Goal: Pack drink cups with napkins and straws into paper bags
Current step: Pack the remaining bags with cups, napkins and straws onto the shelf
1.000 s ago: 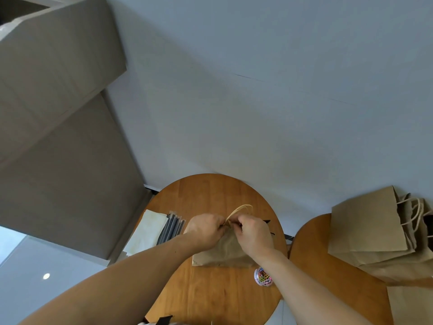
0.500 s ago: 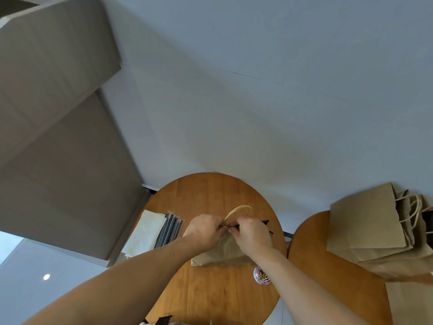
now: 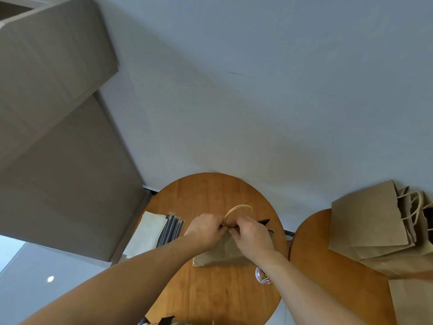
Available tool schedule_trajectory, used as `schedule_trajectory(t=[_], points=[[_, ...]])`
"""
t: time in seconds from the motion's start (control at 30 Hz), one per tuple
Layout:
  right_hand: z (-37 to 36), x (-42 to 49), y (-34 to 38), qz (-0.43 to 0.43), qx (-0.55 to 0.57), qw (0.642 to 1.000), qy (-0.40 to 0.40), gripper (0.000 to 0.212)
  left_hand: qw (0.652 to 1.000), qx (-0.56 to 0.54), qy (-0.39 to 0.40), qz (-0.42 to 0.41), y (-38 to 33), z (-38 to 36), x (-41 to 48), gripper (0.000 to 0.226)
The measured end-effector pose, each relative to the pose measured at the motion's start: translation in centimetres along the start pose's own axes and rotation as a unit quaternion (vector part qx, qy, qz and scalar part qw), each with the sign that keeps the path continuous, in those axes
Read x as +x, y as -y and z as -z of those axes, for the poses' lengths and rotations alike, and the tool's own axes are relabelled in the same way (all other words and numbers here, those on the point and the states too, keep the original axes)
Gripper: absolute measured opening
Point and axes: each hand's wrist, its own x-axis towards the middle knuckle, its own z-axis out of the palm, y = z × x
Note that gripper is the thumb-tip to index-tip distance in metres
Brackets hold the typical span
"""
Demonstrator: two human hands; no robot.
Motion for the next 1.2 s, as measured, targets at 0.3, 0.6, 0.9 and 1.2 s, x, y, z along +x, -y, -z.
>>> schedule_trajectory(t=[0.3, 0.6, 0.9, 1.2], points=[[1.9, -3.2, -2.6, 0.102, 0.079, 0.976, -0.175, 0.015, 0.999, 0.016, -0.022, 0.046, 2.3, 1.5, -0.9, 0.039], [2.4, -2.9, -6.8, -0.105, 0.096, 0.990, 0.025, 0.059, 0.992, -0.010, 0.033, 0.119, 5.6, 0.7, -3.0, 0.042], [1.8, -2.4, -6.6, -0.183, 0.185, 0.966, -0.008, 0.004, 0.989, -0.022, 0.016, 0.145, 5.1, 1.4, -4.1, 0.027], [4.6, -1.9, 0.5, -0.141, 0.277, 0.940, -0.141, 0.014, 0.979, -0.144, -0.069, 0.128, 5.2, 8.4, -8.2, 0.022]])
